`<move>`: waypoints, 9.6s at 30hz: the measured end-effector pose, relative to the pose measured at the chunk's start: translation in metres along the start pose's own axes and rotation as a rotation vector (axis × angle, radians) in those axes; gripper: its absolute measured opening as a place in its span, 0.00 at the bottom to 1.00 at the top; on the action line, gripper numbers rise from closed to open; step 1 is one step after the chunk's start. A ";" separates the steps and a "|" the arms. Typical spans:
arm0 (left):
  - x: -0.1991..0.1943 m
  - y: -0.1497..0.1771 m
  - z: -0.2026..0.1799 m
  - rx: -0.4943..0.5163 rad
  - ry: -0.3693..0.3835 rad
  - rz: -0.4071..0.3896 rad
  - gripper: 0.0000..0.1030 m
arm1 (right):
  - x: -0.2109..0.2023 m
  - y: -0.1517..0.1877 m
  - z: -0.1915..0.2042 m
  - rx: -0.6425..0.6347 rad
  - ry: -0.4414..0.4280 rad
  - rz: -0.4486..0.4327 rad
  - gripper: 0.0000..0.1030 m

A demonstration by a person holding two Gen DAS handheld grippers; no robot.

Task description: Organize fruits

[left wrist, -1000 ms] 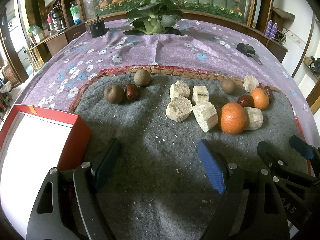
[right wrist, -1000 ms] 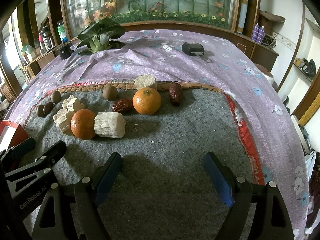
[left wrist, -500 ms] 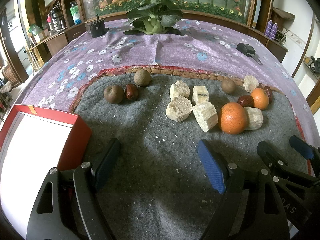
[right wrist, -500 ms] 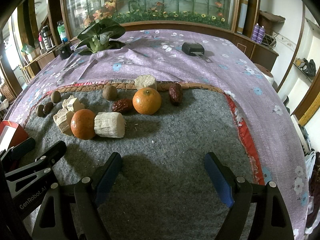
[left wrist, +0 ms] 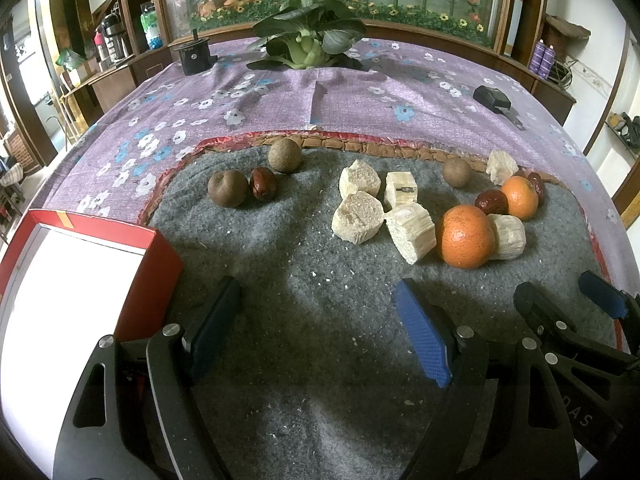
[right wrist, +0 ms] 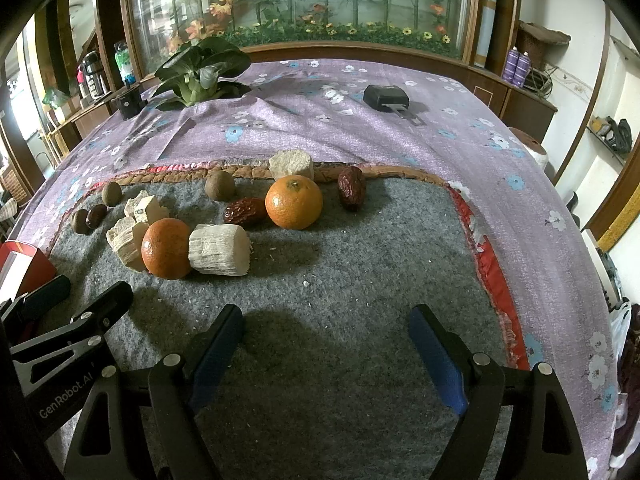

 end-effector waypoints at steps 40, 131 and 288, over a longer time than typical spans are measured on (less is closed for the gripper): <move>0.000 0.000 0.001 -0.001 0.001 0.000 0.79 | 0.000 0.000 0.000 0.000 0.000 0.000 0.82; -0.010 -0.006 -0.009 0.210 0.145 0.154 0.30 | -0.052 -0.003 -0.012 -0.121 -0.288 -0.034 0.67; -0.054 -0.042 0.085 -0.153 0.066 0.115 0.58 | -0.107 -0.020 0.045 -0.171 -0.465 -0.136 0.63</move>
Point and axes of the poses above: each gripper's, at about its wrist camera, not at the fingertips, and x roughly the way its jaws point, z to its left, y to its underside, the point moved 5 cm from there along x, roughly the way its jaws point, and after that the axes turned 2 degrees about x, right-handed, at the moved point
